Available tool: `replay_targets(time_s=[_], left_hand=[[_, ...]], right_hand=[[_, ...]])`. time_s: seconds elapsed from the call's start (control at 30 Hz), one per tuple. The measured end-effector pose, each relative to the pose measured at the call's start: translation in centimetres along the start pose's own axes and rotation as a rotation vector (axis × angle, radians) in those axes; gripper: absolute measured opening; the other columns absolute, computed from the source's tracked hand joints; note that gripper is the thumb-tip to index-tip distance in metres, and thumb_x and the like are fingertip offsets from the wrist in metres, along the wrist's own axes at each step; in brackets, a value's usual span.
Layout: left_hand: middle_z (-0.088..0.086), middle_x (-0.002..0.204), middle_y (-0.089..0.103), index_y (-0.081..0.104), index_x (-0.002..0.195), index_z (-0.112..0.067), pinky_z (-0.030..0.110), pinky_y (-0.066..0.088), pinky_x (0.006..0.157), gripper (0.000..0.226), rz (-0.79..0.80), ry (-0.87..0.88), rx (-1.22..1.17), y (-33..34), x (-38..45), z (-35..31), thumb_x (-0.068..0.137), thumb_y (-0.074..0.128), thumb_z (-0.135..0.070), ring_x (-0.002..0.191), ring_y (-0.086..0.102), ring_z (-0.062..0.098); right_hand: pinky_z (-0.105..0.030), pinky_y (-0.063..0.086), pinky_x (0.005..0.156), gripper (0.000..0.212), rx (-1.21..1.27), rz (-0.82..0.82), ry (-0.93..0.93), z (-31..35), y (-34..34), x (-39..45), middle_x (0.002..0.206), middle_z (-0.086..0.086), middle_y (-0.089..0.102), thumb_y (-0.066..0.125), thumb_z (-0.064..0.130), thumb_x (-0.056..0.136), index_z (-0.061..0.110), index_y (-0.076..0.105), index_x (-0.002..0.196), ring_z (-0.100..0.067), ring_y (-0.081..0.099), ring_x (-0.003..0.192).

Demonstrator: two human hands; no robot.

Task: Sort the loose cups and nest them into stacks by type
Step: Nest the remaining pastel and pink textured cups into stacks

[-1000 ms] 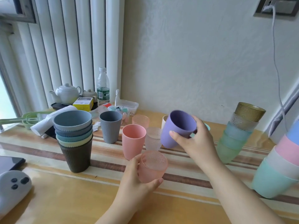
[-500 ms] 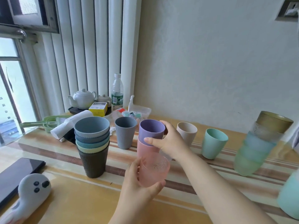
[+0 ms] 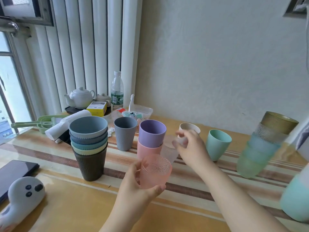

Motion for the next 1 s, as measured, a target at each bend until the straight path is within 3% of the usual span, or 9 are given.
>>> replay_targets(time_s=[0.1, 0.2, 0.33, 0.43, 0.5, 0.6, 0.7, 0.87, 1.0], left_hand=[[-0.014, 0.104, 0.063, 0.052, 0.103, -0.042, 0.022, 0.046, 0.077, 0.069, 0.027, -0.007, 0.020, 0.4, 0.0, 0.3, 0.042, 0.082, -0.030, 0.097, 0.059, 0.006], [-0.015, 0.098, 0.065, 0.054, 0.100, -0.042, 0.028, 0.051, 0.082, 0.066, 0.047, -0.023, 0.049, 0.7, -0.1, 0.4, 0.043, 0.083, -0.026, 0.093, 0.061, 0.006], [-0.012, 0.096, 0.067, 0.054, 0.100, -0.043, 0.033, 0.053, 0.085, 0.066, 0.079, -0.037, 0.093, 1.1, 0.2, 0.9, 0.043, 0.084, -0.026, 0.090, 0.064, 0.009], [-0.014, 0.094, 0.067, 0.054, 0.103, -0.040, 0.021, 0.053, 0.075, 0.068, 0.109, -0.022, 0.111, 1.7, 0.4, 1.1, 0.043, 0.084, -0.026, 0.083, 0.065, 0.001], [-0.014, 0.099, 0.066, 0.053, 0.106, -0.040, 0.016, 0.050, 0.072, 0.072, 0.134, -0.002, 0.130, 2.2, 0.3, 1.1, 0.044, 0.087, -0.025, 0.085, 0.063, 0.000], [-0.008, 0.111, 0.064, 0.051, 0.118, -0.034, 0.029, 0.052, 0.085, 0.085, 0.162, 0.024, 0.168, 3.0, 0.2, 1.1, 0.041, 0.085, -0.035, 0.097, 0.062, 0.007], [-0.007, 0.112, 0.064, 0.051, 0.118, -0.037, 0.041, 0.051, 0.091, 0.085, 0.172, 0.063, 0.182, 3.3, -0.2, 0.9, 0.039, 0.082, -0.041, 0.100, 0.062, 0.012], [-0.011, 0.109, 0.065, 0.052, 0.113, -0.040, 0.038, 0.052, 0.091, 0.081, 0.199, 0.077, 0.173, 3.6, -0.8, 0.8, 0.039, 0.083, -0.044, 0.102, 0.060, 0.008], [-0.014, 0.105, 0.067, 0.056, 0.107, -0.036, 0.035, 0.055, 0.085, 0.072, 0.253, 0.088, 0.141, 4.2, -1.2, 0.5, 0.042, 0.086, -0.039, 0.100, 0.062, 0.008]], right_hand=[[-0.024, 0.042, 0.082, 0.021, -0.184, 0.142, -0.025, -2.8, 2.0, -0.8, 0.103, 0.006, 0.041, 0.064, 0.015, 0.082, 0.016, 0.064, 0.103, -0.015, 0.051, 0.084], [-0.037, 0.047, 0.079, 0.007, -0.185, 0.101, -0.074, -2.9, 2.2, -0.9, 0.094, 0.006, 0.047, 0.063, 0.015, 0.082, 0.012, 0.066, 0.088, -0.021, 0.056, 0.084], [-0.023, 0.036, 0.065, 0.005, -0.213, 0.074, -0.141, -2.2, 0.8, -1.6, 0.071, 0.015, 0.045, 0.064, 0.015, 0.081, 0.012, 0.067, 0.084, -0.015, 0.050, 0.075], [-0.024, 0.041, 0.067, 0.002, -0.163, -0.010, -0.162, -1.8, -2.3, -3.7, 0.071, 0.015, 0.052, 0.069, 0.015, 0.079, 0.014, 0.068, 0.081, -0.010, 0.052, 0.065], [-0.014, 0.039, 0.064, 0.005, -0.086, -0.074, -0.187, -1.1, -4.9, -5.6, 0.073, 0.012, 0.059, 0.071, 0.014, 0.077, 0.017, 0.068, 0.077, -0.007, 0.053, 0.066], [-0.008, 0.039, 0.064, 0.006, 0.018, -0.103, -0.267, 0.8, -7.2, -8.2, 0.075, 0.013, 0.062, 0.072, 0.013, 0.076, 0.016, 0.067, 0.074, -0.007, 0.054, 0.069], [-0.009, 0.041, 0.066, 0.003, 0.029, -0.136, -0.363, 2.4, -8.0, -9.6, 0.076, 0.020, 0.059, 0.069, 0.019, 0.076, 0.016, 0.068, 0.076, -0.004, 0.055, 0.069], [-0.011, 0.042, 0.065, 0.006, 0.068, 0.010, -0.354, 2.5, -6.4, -9.9, 0.076, 0.007, 0.063, 0.069, 0.023, 0.073, 0.018, 0.070, 0.076, 0.001, 0.054, 0.067], [-0.012, 0.043, 0.069, 0.010, 0.060, 0.162, -0.305, 1.5, -3.9, -11.2, 0.083, 0.010, 0.065, 0.067, 0.023, 0.077, 0.019, 0.072, 0.084, -0.002, 0.055, 0.070]])
Point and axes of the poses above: each hand's wrist, its own x-axis towards the middle knuckle, its own y-axis out of the palm, z = x × y, the point moved 7 cm from there along x, towards the middle knuckle
